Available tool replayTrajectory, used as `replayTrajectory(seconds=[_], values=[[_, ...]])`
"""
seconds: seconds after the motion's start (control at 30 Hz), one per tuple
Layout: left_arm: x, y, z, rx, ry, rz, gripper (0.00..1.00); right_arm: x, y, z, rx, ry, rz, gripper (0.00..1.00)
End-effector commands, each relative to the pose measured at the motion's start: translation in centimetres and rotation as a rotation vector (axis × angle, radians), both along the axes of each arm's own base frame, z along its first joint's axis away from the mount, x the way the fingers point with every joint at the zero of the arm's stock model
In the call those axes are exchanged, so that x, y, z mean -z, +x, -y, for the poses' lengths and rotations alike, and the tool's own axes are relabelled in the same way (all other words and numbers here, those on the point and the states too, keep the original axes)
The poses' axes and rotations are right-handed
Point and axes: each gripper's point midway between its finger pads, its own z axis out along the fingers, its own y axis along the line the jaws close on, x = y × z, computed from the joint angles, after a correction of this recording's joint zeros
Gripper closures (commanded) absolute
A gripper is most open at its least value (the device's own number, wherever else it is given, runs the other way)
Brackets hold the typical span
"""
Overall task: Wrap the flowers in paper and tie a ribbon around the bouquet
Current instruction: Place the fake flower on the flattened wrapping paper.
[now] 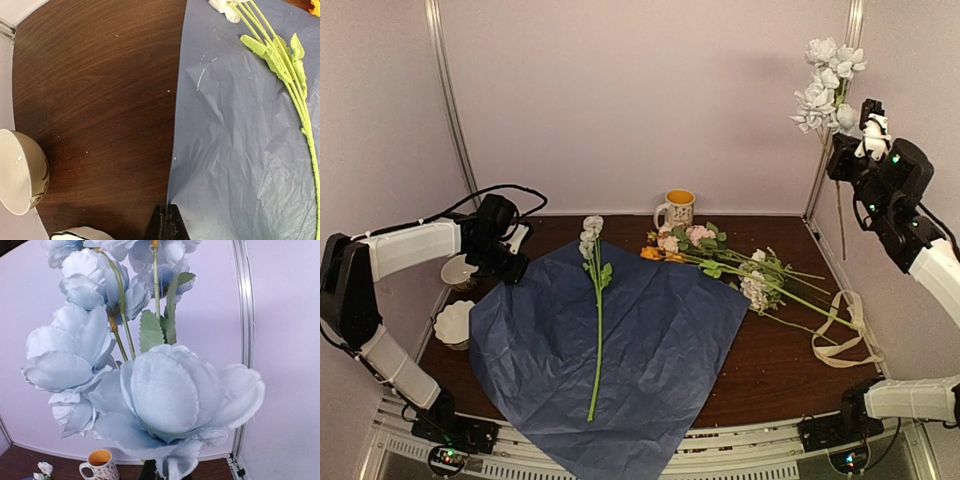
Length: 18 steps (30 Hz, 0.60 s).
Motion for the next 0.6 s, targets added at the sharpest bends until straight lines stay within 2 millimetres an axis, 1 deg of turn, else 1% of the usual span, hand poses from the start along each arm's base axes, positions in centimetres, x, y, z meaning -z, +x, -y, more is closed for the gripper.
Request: replayTrajectory(seconds=[0.0,0.07,0.1,0.17,0.23,0.3,0.37,0.4,0.47,0.53,0.57], values=[[-0.8,0.5,0.5,0.0,-0.02,0.042,1.0,-2.3,-1.0,-2.6,-0.194,0.338,-0.047,1.0],[-0.8,0.6,0.5,0.001,-0.021,0.043,1.0,-1.1,-1.2,-5.3,-0.311,0.541,-0.106,1.0],[-0.8,0.6,0.5,0.001,-0.022,0.042,1.0,-0.4,-1.3,-7.0,-0.359,0.627,-0.125,1.0],[-0.8,0.6,0.5,0.001,-0.019,0.042,1.0,0.9,-1.3,-11.0,-0.454,0.736,-0.154,1.0],[-0.7,0.6,0.5,0.0,-0.021,0.044,1.0,2.2,-1.0,-16.0,-0.545,0.779,-0.236,1.0],[-0.6,0.5,0.6,0.002,-0.03,0.045,1.0,4.2,-0.3,-21.4,-0.616,0.777,-0.359,1.0],[-0.5,0.6,0.8,0.003,-0.039,0.043,1.0,6.0,-0.1,-26.6,-0.682,0.796,-0.457,1.0],[-0.4,0.5,0.9,0.005,-0.043,0.039,1.0,7.2,-0.6,-29.6,-0.73,0.815,-0.51,1.0],[-0.3,0.5,0.9,0.004,-0.047,0.035,1.0,8.8,-1.3,-34.9,-0.812,0.838,-0.587,1.0],[-0.1,0.6,1.0,0.006,-0.046,0.033,1.0,10.5,-2.2,-39.9,-0.891,0.834,-0.676,1.0],[-0.1,0.6,1.1,0.004,-0.049,0.031,1.0,11.4,-2.5,-42.0,-0.912,0.818,-0.711,1.0]])
